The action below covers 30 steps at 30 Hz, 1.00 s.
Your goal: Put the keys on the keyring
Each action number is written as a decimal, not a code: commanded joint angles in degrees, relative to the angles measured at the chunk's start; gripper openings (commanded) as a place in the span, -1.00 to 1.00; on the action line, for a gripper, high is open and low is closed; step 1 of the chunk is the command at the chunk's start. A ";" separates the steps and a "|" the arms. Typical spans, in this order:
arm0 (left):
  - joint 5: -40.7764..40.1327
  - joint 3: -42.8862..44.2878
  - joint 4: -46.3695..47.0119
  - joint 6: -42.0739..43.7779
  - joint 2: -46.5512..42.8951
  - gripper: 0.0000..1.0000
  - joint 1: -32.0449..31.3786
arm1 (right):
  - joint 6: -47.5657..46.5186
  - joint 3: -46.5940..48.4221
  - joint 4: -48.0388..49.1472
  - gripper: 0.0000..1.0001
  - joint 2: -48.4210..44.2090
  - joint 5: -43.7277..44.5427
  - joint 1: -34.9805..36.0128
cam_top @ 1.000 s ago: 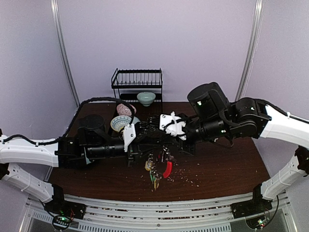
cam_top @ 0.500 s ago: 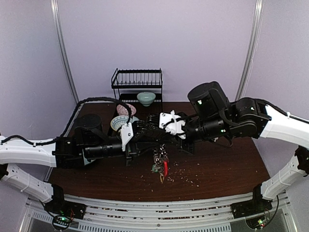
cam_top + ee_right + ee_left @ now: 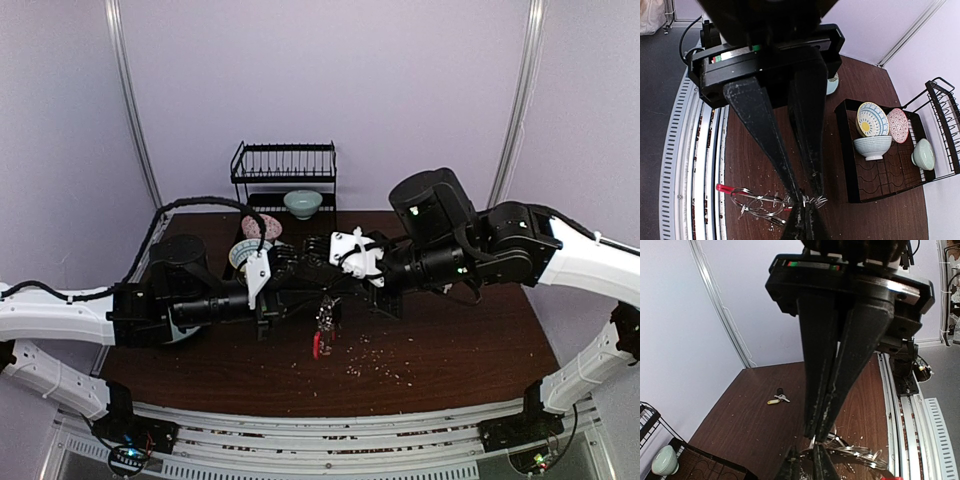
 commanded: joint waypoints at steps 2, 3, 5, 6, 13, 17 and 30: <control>2.48 0.23 4.46 -0.12 1.24 -0.78 0.69 | 0.14 0.46 1.23 -1.00 -0.62 -1.48 0.36; 3.82 0.57 4.20 0.02 1.53 -0.84 0.69 | 0.16 0.46 1.24 -1.00 -0.56 -1.50 0.31; 4.77 1.24 3.31 0.27 1.98 -1.00 0.69 | 0.19 0.46 1.39 -1.00 -0.55 -1.41 0.33; 4.66 1.47 2.83 0.34 2.09 -1.00 0.65 | 0.19 0.45 1.44 -1.00 -0.59 -1.40 0.37; 4.20 2.27 1.23 0.49 2.65 -1.00 0.69 | 0.17 0.46 1.59 -1.00 -0.67 -1.57 0.33; 2.39 0.83 3.53 0.11 1.57 -1.00 0.65 | 1.45 -0.26 2.71 -1.00 -1.26 -0.89 0.37; 1.57 -4.42 11.80 0.82 -3.19 -1.00 0.59 | 10.36 -12.93 15.82 -0.50 -7.53 0.21 -1.06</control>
